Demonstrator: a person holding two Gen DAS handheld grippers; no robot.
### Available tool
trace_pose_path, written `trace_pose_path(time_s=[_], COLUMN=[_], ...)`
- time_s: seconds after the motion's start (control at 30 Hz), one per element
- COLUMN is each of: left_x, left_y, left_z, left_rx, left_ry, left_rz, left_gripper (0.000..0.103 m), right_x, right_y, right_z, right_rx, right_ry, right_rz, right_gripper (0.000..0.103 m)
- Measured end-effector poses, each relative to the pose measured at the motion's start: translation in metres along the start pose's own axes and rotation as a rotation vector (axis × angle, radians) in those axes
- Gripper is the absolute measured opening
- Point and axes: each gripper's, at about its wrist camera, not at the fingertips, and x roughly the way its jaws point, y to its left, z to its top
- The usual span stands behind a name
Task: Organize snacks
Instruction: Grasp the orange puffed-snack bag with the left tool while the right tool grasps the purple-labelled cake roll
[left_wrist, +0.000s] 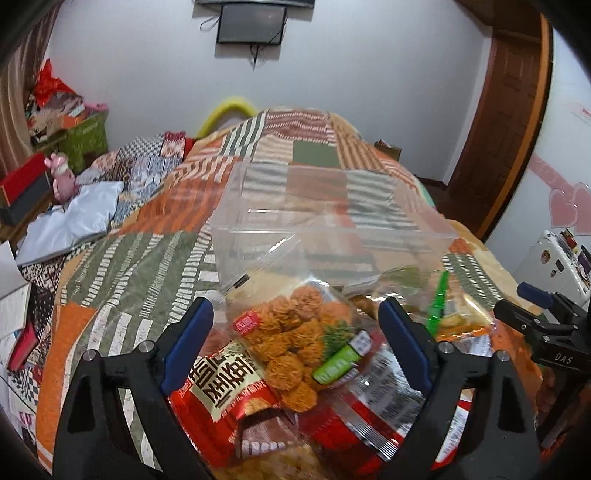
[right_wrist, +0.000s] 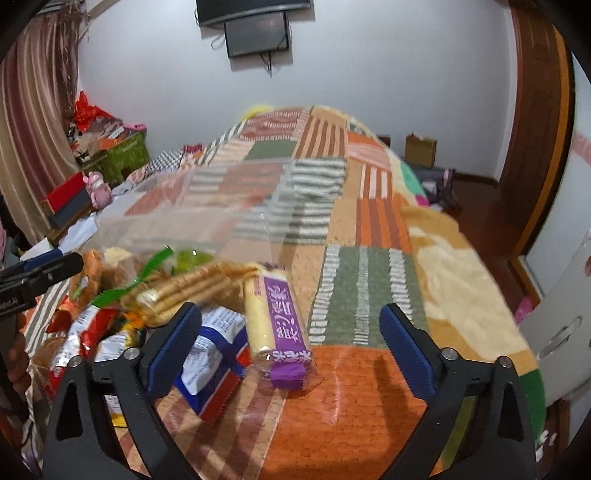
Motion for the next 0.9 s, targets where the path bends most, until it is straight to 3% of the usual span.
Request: trace_pose_path(time_s=[0.37,0.6,0.77,0.9], left_x=[0.023,0.041,0.055,0.057], left_y=[0.009,0.014,0.02,0.022], left_z=[-0.001,-0.002,-0.004,-0.004], left_rx=[-0.016,-0.03,-0.072,-0.076], left_ry=[0.074,0.175,0.266,0.267], left_rz=[-0.025,-0.066,-0.108,-0.105], left_gripper=[0.092,0.093,0.102,0.102], right_x=[0.035,0.042,0.041,0.041], right_y=[-0.003,-0.013,-0.011,-0.012], right_z=[0.003,0.001,0.0,-0.001], right_rx=[-0.046,-0.012,-0.02,-0.021], right_ry=[0.124,0.159,0.166,0.168], right_rz=[0.018,0.063,0.059,0.061], right_gripper=[0.07,0.068,0.068,0.068])
